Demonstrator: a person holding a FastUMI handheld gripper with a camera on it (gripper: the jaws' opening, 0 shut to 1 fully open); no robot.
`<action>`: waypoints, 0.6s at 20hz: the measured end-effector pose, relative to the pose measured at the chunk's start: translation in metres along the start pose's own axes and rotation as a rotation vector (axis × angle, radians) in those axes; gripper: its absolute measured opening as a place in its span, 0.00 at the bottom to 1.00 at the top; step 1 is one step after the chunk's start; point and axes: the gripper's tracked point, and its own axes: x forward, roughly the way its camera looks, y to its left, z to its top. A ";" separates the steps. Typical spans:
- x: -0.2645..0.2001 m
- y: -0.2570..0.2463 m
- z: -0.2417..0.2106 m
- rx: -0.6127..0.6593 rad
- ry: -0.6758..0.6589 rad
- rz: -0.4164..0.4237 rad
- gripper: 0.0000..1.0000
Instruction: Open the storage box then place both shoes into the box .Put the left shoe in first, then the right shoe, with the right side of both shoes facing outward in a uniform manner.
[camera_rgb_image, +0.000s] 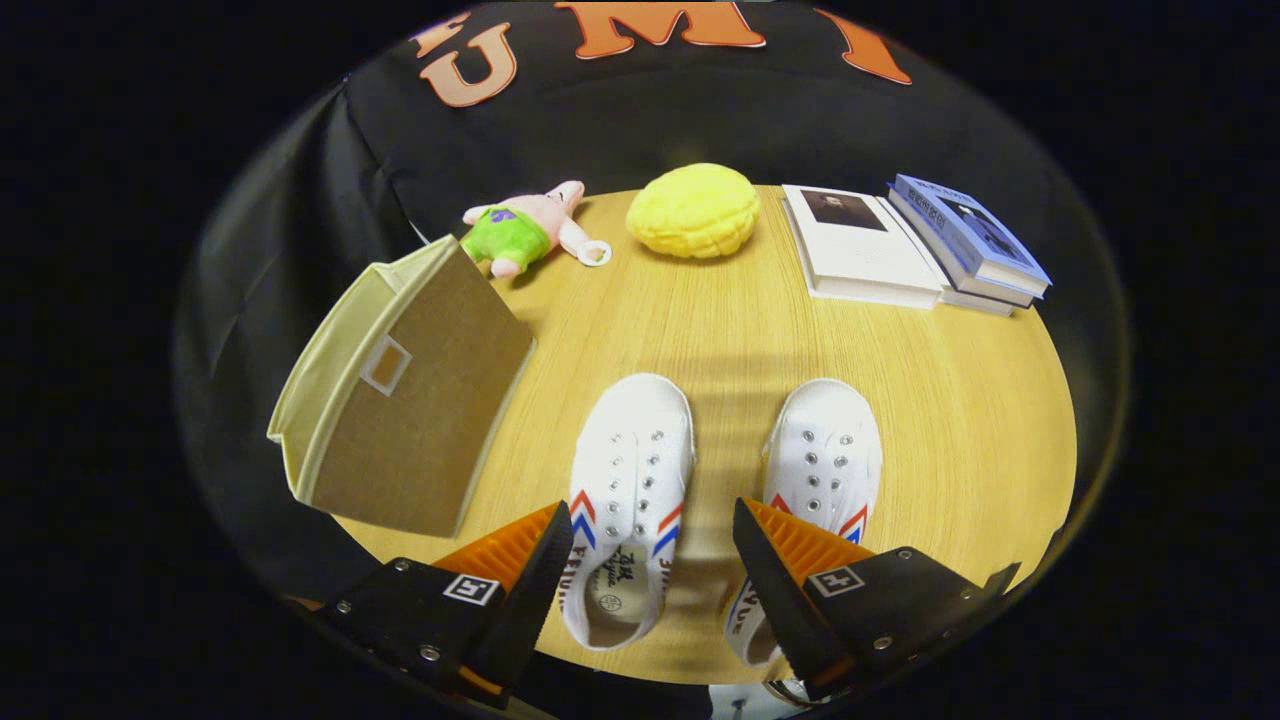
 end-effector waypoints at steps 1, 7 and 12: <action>0.002 0.000 -0.007 -0.020 0.013 0.010 0.96; 0.024 -0.006 -0.035 -0.109 0.053 0.009 0.81; 0.050 -0.004 -0.042 -0.073 0.080 0.020 0.63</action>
